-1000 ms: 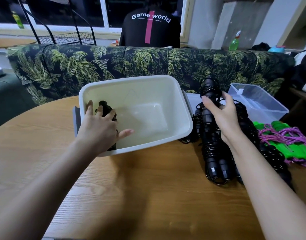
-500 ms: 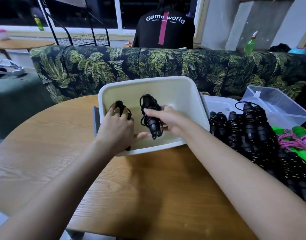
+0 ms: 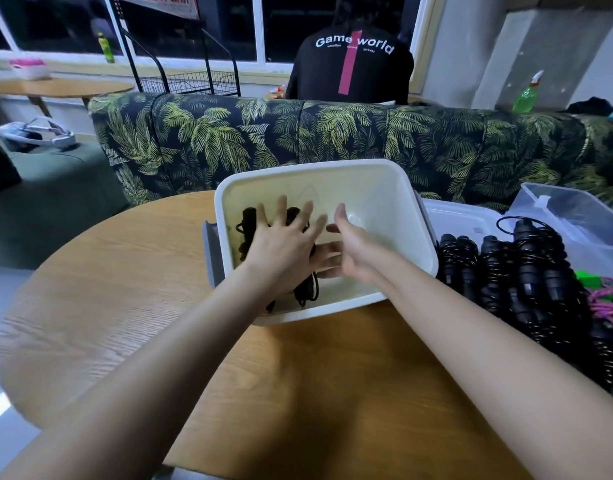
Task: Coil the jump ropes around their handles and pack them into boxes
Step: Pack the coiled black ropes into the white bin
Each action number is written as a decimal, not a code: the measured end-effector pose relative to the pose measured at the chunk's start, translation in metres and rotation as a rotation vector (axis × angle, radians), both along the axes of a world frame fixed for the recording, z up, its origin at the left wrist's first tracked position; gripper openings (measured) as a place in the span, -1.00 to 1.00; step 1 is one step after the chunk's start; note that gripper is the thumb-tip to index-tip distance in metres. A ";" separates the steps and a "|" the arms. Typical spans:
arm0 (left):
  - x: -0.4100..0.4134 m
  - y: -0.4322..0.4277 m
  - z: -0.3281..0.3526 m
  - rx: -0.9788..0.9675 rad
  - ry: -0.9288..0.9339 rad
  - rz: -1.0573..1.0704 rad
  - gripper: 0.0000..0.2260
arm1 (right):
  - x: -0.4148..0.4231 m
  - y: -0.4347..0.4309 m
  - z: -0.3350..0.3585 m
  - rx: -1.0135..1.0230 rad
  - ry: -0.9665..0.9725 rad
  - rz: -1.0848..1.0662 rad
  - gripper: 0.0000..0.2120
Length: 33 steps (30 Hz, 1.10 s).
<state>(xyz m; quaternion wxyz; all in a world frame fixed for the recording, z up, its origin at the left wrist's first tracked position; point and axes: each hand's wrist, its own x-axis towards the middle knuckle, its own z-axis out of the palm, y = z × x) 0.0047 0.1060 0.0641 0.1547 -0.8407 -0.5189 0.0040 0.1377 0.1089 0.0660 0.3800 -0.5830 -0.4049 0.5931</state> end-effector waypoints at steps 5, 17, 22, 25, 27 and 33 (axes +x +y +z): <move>-0.007 0.013 -0.013 -0.099 0.016 -0.003 -0.51 | 0.040 -0.044 0.021 0.474 -1.041 0.401 -0.22; -0.009 0.004 -0.012 -0.182 0.036 0.090 -0.48 | 0.095 -0.082 -0.017 0.821 -1.611 0.562 0.01; -0.006 0.005 -0.011 -0.236 0.005 0.101 -0.46 | 0.111 -0.070 -0.039 1.099 -1.476 0.430 -0.25; -0.009 0.011 -0.016 -0.252 -0.024 0.079 -0.44 | 0.115 -0.073 -0.041 1.230 -1.275 0.324 -0.43; -0.010 0.013 -0.017 -0.271 -0.043 0.078 -0.44 | 0.122 -0.084 -0.037 1.260 -1.154 0.240 -0.54; -0.005 0.016 -0.012 -0.318 -0.054 0.117 -0.44 | 0.165 -0.142 -0.027 0.572 -1.347 -0.317 -0.50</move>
